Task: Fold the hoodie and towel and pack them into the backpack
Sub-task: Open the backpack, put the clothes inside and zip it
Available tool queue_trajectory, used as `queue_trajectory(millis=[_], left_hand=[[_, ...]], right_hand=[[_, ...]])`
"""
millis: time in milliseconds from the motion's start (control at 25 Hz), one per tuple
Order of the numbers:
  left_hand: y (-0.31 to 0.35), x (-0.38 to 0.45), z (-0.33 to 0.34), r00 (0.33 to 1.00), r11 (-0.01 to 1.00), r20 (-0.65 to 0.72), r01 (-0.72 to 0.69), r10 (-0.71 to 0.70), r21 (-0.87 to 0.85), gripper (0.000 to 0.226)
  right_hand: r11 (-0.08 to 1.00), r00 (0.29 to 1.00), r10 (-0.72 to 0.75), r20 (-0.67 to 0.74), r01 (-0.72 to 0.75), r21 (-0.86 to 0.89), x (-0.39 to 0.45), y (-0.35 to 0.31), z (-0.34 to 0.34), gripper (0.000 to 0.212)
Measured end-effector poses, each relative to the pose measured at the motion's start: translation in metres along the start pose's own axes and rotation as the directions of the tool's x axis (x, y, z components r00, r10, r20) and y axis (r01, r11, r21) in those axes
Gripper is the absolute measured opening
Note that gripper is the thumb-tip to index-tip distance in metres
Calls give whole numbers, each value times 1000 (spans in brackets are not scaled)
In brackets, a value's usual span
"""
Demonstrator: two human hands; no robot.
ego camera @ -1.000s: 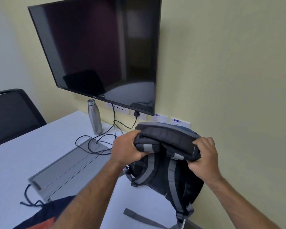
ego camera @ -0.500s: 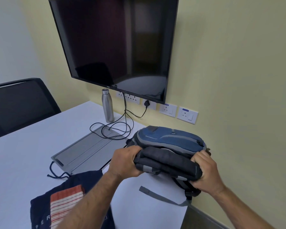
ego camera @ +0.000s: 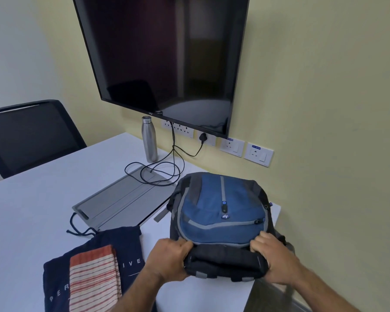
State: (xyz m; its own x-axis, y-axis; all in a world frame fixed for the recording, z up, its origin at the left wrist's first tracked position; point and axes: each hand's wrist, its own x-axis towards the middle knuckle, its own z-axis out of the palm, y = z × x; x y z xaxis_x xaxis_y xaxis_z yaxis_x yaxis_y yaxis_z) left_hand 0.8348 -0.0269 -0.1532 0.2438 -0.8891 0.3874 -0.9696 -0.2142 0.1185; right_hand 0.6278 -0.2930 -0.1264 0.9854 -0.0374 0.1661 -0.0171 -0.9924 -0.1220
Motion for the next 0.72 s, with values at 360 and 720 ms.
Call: queue_trajectory(millis=[360,720], left_hand=[[9,7,43,917,987,373,95,-137,128,48],[1,99,39,991,994,74,-110,109,14,40]], right_hand=[[982,968,130,216,-95,-164,6,31,39,49],[878,873,470,-130,-448,169,26,101,18,14]])
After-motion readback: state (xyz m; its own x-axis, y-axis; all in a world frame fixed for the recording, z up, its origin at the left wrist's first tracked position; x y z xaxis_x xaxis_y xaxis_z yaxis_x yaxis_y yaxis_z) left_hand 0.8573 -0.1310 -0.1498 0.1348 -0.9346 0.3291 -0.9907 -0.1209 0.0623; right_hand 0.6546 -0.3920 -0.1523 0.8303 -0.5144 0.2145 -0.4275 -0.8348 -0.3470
